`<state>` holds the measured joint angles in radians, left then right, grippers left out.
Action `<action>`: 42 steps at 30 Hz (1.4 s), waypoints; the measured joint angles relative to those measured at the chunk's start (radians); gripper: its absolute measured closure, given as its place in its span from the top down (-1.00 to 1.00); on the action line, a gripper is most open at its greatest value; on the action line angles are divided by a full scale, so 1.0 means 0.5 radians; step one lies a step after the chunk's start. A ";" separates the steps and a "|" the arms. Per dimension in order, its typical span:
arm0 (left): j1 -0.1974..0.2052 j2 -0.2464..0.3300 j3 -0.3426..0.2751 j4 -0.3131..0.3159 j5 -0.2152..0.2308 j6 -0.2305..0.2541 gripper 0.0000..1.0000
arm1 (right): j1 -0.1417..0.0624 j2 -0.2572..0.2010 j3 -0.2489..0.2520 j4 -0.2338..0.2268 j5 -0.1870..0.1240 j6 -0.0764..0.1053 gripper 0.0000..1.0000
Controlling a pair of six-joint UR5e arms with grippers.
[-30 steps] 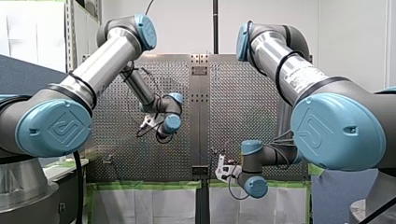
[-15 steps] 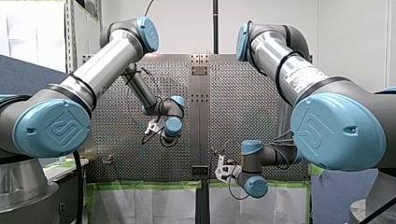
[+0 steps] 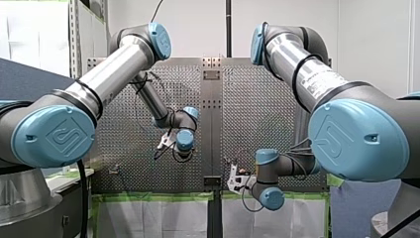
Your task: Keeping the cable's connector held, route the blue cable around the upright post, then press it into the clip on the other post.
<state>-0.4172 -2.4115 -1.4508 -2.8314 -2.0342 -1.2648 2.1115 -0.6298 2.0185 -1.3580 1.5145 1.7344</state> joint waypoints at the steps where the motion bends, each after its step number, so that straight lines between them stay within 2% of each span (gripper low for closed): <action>1: -0.003 0.000 0.000 0.000 0.003 0.000 1.00 | 0.000 0.000 0.000 -0.001 -0.007 -0.001 -1.00; 9: -0.039 -0.001 0.000 -0.010 0.079 -0.001 1.00 | 0.000 0.000 0.000 -0.006 -0.027 -0.001 -1.00; 17: -0.079 -0.001 0.000 -0.100 0.198 -0.021 1.00 | -0.007 0.001 0.000 -0.006 -0.028 -0.003 -1.00; 22: -0.106 -0.001 0.000 -0.130 0.238 -0.034 1.00 | -0.014 0.000 -0.001 -0.003 -0.028 -0.004 -1.00; 35: -0.179 -0.003 0.000 -0.260 0.361 -0.167 1.00 | -0.023 0.000 -0.001 0.041 -0.019 -0.029 -1.00; 42: -0.207 -0.077 0.000 -0.367 0.399 -0.215 1.00 | -0.024 0.000 -0.001 0.058 -0.016 -0.055 -1.00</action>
<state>-0.5209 -2.4498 -1.4508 -3.0147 -1.8349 -1.3723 2.0994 -0.6299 2.0179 -1.3289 1.5064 1.7069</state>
